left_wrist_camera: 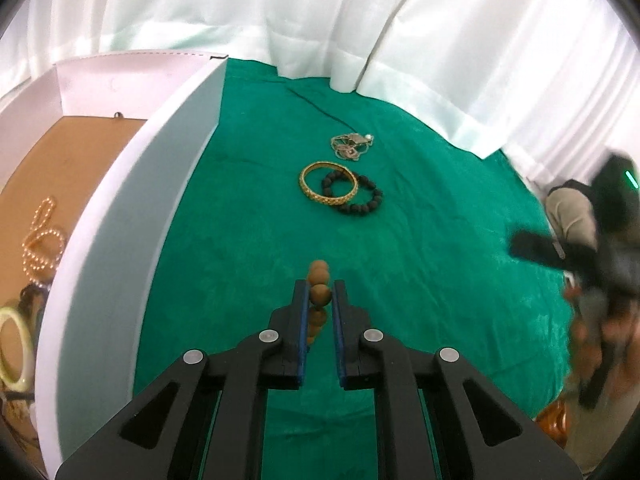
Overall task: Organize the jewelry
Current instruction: 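Grasp the wooden bead bracelet with the left tool while the right tool grasps the gold bangle, then carry the bead bracelet and gold bangle into the white box and open both tools, then move both open tools back over the black bead bracelet and silver pendant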
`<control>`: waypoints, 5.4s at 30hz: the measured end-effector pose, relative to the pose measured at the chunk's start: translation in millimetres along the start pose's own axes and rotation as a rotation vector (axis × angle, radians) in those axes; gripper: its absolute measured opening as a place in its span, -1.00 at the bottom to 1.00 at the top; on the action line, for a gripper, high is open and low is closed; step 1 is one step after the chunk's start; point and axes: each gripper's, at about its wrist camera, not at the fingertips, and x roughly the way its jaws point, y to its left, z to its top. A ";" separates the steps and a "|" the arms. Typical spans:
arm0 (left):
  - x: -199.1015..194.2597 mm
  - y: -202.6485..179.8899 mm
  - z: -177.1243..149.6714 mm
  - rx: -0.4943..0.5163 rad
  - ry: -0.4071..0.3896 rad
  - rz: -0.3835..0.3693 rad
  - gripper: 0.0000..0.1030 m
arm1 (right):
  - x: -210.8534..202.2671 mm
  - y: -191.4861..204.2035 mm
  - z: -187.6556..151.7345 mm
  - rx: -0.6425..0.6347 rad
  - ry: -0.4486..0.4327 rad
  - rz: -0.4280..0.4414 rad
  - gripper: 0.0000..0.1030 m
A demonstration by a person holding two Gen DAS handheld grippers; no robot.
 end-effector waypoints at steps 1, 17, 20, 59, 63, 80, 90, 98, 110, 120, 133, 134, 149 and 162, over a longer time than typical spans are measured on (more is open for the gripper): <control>-0.9 0.9 -2.0 -0.003 0.001 0.002 -0.83 | 12.1 0.0 11.6 0.020 0.028 0.031 1.00; 8.4 1.6 -3.5 0.045 0.019 0.126 -0.82 | 160.3 9.4 93.1 0.217 0.173 0.113 0.04; 11.1 4.6 -3.4 0.040 0.024 0.136 -0.82 | 172.3 15.7 94.0 0.195 0.187 0.048 -0.38; -255.8 97.5 -12.1 -0.184 -0.336 0.003 -0.82 | -29.0 234.9 19.4 -0.357 -0.115 0.196 -0.85; -264.3 146.2 -22.5 -0.257 -0.339 0.101 -0.82 | 2.8 286.8 -2.2 -0.429 -0.022 0.266 -0.85; -140.1 258.2 14.6 -0.297 -0.079 0.194 -0.82 | 160.7 348.5 35.9 -0.513 0.147 0.039 -0.85; -105.8 270.9 23.6 -0.322 -0.014 0.259 -0.68 | 205.7 328.4 53.6 -0.545 0.159 -0.125 -0.58; -127.6 252.2 15.1 -0.306 -0.088 0.325 0.35 | 153.9 321.7 50.5 -0.519 0.007 -0.135 -0.09; -183.1 146.1 -1.0 -0.165 -0.231 0.266 0.72 | 45.1 254.0 -14.2 -0.405 -0.127 -0.116 0.14; -189.4 -4.2 -14.0 0.166 -0.337 0.107 0.94 | -12.9 151.4 -65.9 -0.236 -0.174 -0.230 0.14; -84.2 -90.2 -43.0 0.317 -0.055 -0.018 0.95 | -48.3 51.8 -88.2 -0.035 -0.217 -0.294 0.14; -75.2 -89.8 -46.1 0.308 -0.032 -0.020 0.95 | -49.1 47.3 -89.1 -0.029 -0.217 -0.295 0.14; 15.4 -75.5 -37.1 0.189 0.206 0.086 0.94 | -38.1 -8.7 -94.2 0.076 -0.189 -0.265 0.14; 64.4 -73.0 42.5 0.047 0.177 -0.004 0.94 | -40.7 -50.1 -95.7 0.161 -0.179 -0.257 0.14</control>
